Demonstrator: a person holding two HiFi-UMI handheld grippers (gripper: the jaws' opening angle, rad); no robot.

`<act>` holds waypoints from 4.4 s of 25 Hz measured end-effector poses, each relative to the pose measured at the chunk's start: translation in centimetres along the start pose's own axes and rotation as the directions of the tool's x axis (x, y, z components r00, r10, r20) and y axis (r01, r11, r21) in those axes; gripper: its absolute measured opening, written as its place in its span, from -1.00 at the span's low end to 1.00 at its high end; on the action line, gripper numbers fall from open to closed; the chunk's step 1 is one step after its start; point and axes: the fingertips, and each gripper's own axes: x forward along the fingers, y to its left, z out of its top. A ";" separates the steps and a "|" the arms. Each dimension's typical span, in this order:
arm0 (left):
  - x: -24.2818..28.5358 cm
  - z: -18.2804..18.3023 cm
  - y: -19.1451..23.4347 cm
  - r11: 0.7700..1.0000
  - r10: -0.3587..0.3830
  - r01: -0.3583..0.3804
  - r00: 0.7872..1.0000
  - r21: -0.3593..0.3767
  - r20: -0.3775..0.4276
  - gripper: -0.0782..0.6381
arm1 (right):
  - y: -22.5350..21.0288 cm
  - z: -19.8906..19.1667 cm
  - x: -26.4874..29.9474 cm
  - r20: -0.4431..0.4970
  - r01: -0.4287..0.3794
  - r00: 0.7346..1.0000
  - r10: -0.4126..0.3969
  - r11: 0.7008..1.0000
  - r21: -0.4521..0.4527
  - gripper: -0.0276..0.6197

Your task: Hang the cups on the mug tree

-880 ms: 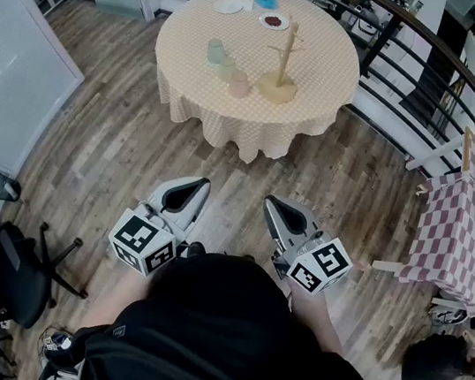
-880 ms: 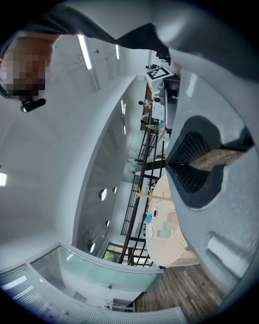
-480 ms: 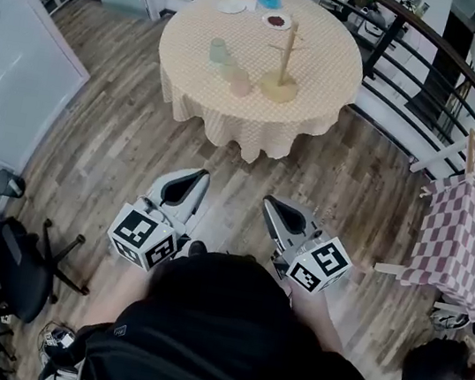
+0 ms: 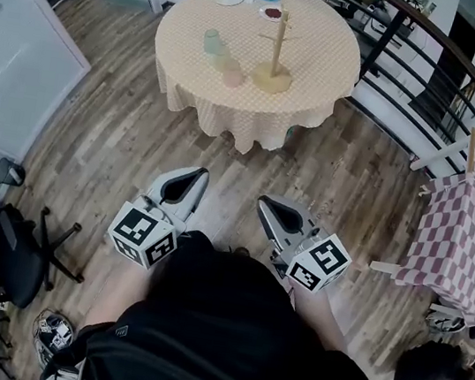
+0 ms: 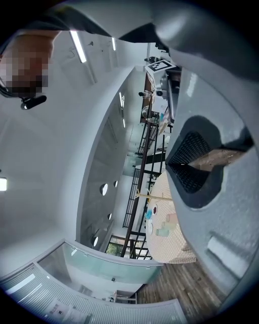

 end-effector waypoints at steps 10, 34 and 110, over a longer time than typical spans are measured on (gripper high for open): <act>2.9 -1.0 0.8 1.000 0.020 -0.021 0.999 -0.023 -0.047 -0.76 | -3.1 -0.8 0.1 -0.024 -0.026 0.999 0.027 0.997 0.068 -0.86; 19.0 3.0 19.1 0.998 -0.044 0.042 0.998 -0.038 -0.051 -0.76 | -20.0 4.3 17.7 -0.083 0.010 0.997 0.000 0.993 0.120 -0.86; 40.9 -18.5 35.2 0.947 0.095 0.242 0.414 0.210 -0.905 0.08 | -42.4 5.4 23.6 -0.223 -0.068 0.965 0.139 0.952 0.299 -0.86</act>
